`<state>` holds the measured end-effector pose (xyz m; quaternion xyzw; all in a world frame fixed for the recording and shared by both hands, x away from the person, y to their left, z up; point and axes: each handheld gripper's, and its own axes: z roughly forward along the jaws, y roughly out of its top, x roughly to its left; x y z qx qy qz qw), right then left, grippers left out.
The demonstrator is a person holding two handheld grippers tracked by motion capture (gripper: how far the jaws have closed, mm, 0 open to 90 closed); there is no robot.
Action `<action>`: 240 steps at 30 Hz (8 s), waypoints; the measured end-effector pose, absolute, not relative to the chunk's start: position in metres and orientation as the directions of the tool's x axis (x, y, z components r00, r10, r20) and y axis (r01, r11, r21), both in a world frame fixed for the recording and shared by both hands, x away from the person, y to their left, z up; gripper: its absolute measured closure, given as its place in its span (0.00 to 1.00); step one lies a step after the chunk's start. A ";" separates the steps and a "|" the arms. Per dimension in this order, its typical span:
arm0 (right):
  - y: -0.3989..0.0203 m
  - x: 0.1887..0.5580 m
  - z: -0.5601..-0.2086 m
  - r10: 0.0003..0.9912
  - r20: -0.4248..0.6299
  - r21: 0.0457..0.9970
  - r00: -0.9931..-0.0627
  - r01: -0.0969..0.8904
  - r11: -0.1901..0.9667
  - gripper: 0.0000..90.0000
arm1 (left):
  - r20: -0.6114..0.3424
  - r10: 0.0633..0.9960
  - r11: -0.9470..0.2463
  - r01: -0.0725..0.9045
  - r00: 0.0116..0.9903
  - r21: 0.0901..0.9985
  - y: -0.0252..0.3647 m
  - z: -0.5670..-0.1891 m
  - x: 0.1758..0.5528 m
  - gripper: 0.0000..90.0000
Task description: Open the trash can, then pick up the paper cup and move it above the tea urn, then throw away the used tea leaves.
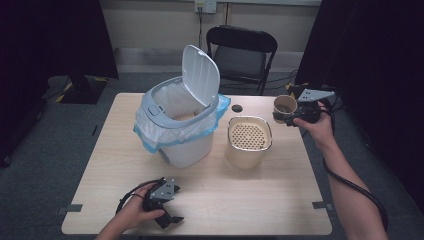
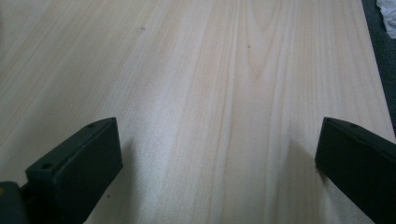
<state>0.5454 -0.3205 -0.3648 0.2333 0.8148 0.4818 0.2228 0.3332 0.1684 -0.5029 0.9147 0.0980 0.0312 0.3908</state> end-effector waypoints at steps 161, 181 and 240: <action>-0.210 0.508 -0.283 0.558 -0.048 0.858 -0.828 0.252 0.448 0.29 | -0.005 0.205 -0.678 0.146 0.979 0.720 0.169 -0.502 0.334 0.00; -0.195 0.492 -0.270 0.490 -0.041 0.858 -0.871 0.220 0.463 0.29 | -0.004 0.204 -0.678 0.144 0.979 0.721 0.169 -0.502 0.334 0.00; -0.142 0.460 -0.222 0.338 -0.038 0.847 -0.940 0.149 0.511 0.28 | -0.004 0.203 -0.683 0.144 0.979 0.716 0.168 -0.502 0.334 0.00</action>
